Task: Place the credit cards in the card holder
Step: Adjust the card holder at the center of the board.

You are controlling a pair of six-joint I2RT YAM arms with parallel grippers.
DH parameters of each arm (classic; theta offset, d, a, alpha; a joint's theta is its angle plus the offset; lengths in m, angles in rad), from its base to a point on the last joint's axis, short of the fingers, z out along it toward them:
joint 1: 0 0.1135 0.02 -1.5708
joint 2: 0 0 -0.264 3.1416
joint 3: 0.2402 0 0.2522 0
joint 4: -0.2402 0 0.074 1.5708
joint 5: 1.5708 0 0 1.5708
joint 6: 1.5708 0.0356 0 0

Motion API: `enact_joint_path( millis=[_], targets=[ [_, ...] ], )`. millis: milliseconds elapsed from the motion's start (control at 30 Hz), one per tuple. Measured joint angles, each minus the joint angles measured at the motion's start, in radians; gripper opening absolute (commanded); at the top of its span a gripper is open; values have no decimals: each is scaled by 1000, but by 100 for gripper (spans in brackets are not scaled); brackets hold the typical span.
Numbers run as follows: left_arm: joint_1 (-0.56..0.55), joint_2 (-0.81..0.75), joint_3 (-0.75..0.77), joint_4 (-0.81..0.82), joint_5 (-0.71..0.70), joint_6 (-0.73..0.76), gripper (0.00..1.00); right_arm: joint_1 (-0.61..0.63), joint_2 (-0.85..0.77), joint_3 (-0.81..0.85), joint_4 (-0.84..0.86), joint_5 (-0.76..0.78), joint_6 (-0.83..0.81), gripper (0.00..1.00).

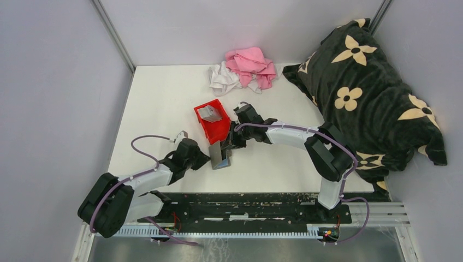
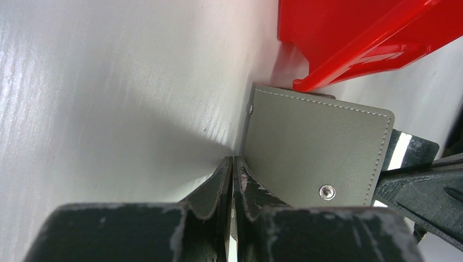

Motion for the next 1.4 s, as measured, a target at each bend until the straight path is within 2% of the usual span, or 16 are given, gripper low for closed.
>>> enact_joint_path(
  millis=[167, 433, 733, 900, 1100, 1300, 1400],
  targets=[
    [0, 4, -16, 40, 21, -1, 12, 21, 0, 1, 10, -4, -1, 1],
    [0, 92, -9, 151, 98, 0, 13, 71, 0, 34, -42, 0, -40, 1],
    [1, 204, 12, 277, 189, 1, 20, 66, 0, 66, -141, 47, -116, 1],
    [1, 206, 12, 285, 206, 5, 23, 70, 7, 90, -182, 58, -151, 1],
    [1, 130, 19, 151, 195, 31, 30, 97, 53, 162, -242, 73, -201, 1],
    [-7, 12, 72, -135, 136, 40, 41, 135, 106, 237, -297, 102, -248, 1],
    [-17, -50, 97, -297, 105, 39, 43, 159, 132, 261, -306, 107, -264, 1]
  ],
)
